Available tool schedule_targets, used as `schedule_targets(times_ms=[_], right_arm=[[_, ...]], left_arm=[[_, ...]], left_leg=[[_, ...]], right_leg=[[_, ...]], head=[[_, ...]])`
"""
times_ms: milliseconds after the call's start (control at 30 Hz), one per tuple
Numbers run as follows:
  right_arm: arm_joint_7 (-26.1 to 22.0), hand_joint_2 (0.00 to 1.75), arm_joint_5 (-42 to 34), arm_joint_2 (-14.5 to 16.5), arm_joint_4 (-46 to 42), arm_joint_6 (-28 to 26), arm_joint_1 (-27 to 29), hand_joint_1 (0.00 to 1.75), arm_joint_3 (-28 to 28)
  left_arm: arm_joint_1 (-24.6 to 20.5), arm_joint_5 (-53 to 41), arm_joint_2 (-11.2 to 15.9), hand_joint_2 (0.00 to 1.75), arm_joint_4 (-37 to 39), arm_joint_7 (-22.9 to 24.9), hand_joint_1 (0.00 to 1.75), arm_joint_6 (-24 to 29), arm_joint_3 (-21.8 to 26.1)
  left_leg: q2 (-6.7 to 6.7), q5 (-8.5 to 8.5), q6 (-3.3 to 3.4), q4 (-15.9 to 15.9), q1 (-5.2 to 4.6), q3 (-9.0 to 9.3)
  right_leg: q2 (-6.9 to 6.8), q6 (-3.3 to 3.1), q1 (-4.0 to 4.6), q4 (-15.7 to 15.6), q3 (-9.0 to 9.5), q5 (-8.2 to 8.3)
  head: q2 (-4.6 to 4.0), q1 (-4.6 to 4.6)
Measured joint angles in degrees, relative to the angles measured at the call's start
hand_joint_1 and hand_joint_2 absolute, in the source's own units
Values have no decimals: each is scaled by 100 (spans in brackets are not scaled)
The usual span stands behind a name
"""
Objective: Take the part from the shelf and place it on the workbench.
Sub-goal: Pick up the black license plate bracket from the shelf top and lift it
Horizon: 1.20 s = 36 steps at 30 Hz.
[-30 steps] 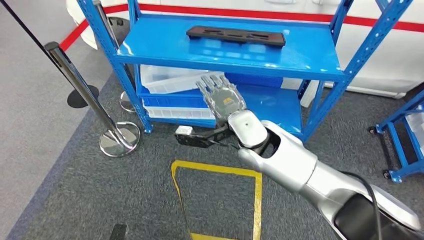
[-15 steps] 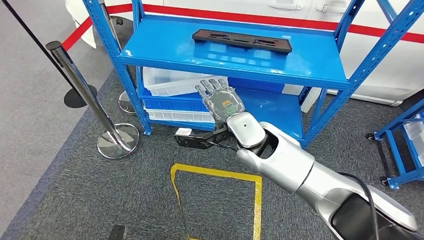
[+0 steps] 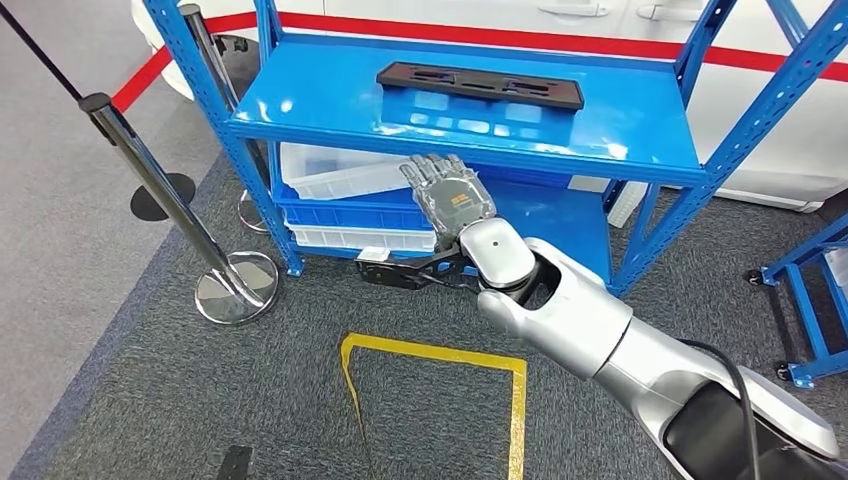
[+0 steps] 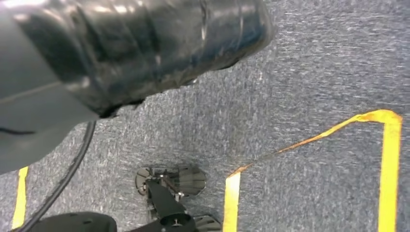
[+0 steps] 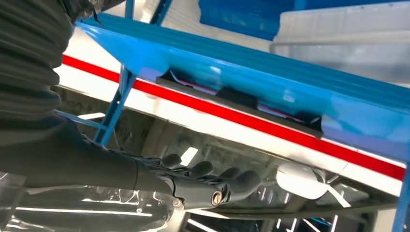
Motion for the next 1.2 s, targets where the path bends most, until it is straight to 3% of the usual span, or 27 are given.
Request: schedule_targets(times_ms=[33,100,133,167,200,267,300,367,467,533,633,667,700,733,767,833,933,1000,1067,1133,1167,1200], right_arm=[[0,175,0,7,3,0,-9,0,0],[-1,175,1,22,15,16,-8,0,1],[-1,175,1,29,23,33,1,0,3],[0,175,1,33,32,54,9,0,4],[4,175,5,36,38,71,12,0,6],[12,175,19,39,48,91,0,0,7],[15,175,26,40,51,97,-15,0,7],[15,175,33,41,57,107,-39,0,7],[16,175,33,41,62,114,-48,0,7],[17,175,34,40,66,113,-67,0,7],[17,175,33,40,79,116,-51,0,7],[17,175,33,39,85,117,-36,0,7],[17,175,34,39,91,119,-27,0,7],[17,175,35,38,95,120,-26,0,7],[17,175,36,38,98,123,-30,0,7],[17,175,38,39,103,138,-48,0,8],[21,175,46,44,110,170,-59,0,11],[37,175,57,42,110,185,-68,0,11],[67,175,63,40,110,210,-77,0,11],[100,175,55,38,116,251,-64,0,11],[111,175,48,35,123,272,-51,0,11],[121,175,40,32,133,288,-40,0,11]], left_arm=[[-3,-2,-1,0,0,2,0,-2,-4],[-4,-6,-3,0,0,5,0,-10,-22],[3,-7,-4,0,0,8,0,-14,-30],[11,-5,-5,0,0,9,0,-16,-35],[19,-4,-4,0,0,10,0,-16,-37],[26,-1,-2,0,0,11,0,-17,-39],[22,-1,-2,0,0,10,0,-17,-42],[9,1,-2,0,0,8,0,-21,-55],[20,4,-4,0,0,8,0,-23,-70],[26,6,-3,0,0,8,0,-23,-73],[12,6,3,0,0,9,0,-23,-79],[17,6,3,0,0,9,0,-23,-80],[27,6,2,0,0,9,0,-23,-82],[35,6,0,0,0,8,0,-23,-84],[41,7,-3,0,0,8,0,-24,-87],[27,7,-7,0,0,7,0,-25,-97],[16,13,-7,0,0,5,0,-30,-108],[24,17,-3,0,1,-1,0,-34,-111],[25,21,-2,0,1,-5,0,-37,-117],[25,25,-4,0,0,-7,0,-42,-124],[32,27,-4,0,1,-7,0,-44,-126],[39,29,-3,0,1,-7,0,-46,-126]], left_leg=[[9,-117,-23,286,7,-144],[16,-343,-60,1055,19,-603],[18,-357,-70,1316,24,-806],[19,-259,-73,1378,26,-920],[21,-53,-67,1204,27,-914],[26,445,-30,451,23,-654],[27,583,-2,100,8,-502],[28,597,60,-224,-22,-346],[21,525,153,-315,-7,-239],[19,469,218,-345,9,-114],[16,353,259,-345,3,12],[12,307,258,-343,1,66],[7,255,254,-340,0,133],[3,198,248,-337,0,211],[0,138,237,-336,-1,280],[-6,42,191,-334,-7,361],[-8,-11,95,-337,-10,384],[4,-54,48,-134,-6,336],[18,-245,6,477,8,17],[22,-494,-35,1170,24,-447],[23,-530,-51,1332,30,-619],[24,-443,-58,1298,33,-700]], right_leg=[[-6,-25,-3,-15,49,-25],[-12,-56,8,-18,124,-90],[-10,-59,14,-16,164,-128],[-6,-58,18,-12,211,-169],[-2,-53,19,-9,265,-213],[5,-24,20,-8,388,-311],[8,-1,26,-9,430,-353],[10,54,37,-33,471,-399],[8,129,43,48,479,-443],[5,173,32,513,242,-593],[3,207,12,1558,-470,-921],[3,207,9,1660,-618,-898],[4,198,10,1540,-655,-745],[4,181,13,1226,-592,-481],[4,160,17,799,-475,-155],[7,118,48,152,-274,191],[15,33,65,-48,-174,201],[18,-28,46,-102,-77,168],[17,-66,35,-129,22,107],[16,-81,42,-127,95,32],[20,-81,46,-122,137,-8],[26,-80,49,-115,186,-51]], head=[[0,-3],[0,-7],[0,-7],[0,-7],[0,-8],[0,-5],[0,-4],[0,2],[0,7],[0,18],[0,28],[0,29],[0,29],[0,30],[0,30],[0,27],[1,25],[1,22],[0,9],[0,3],[0,3],[0,3]])
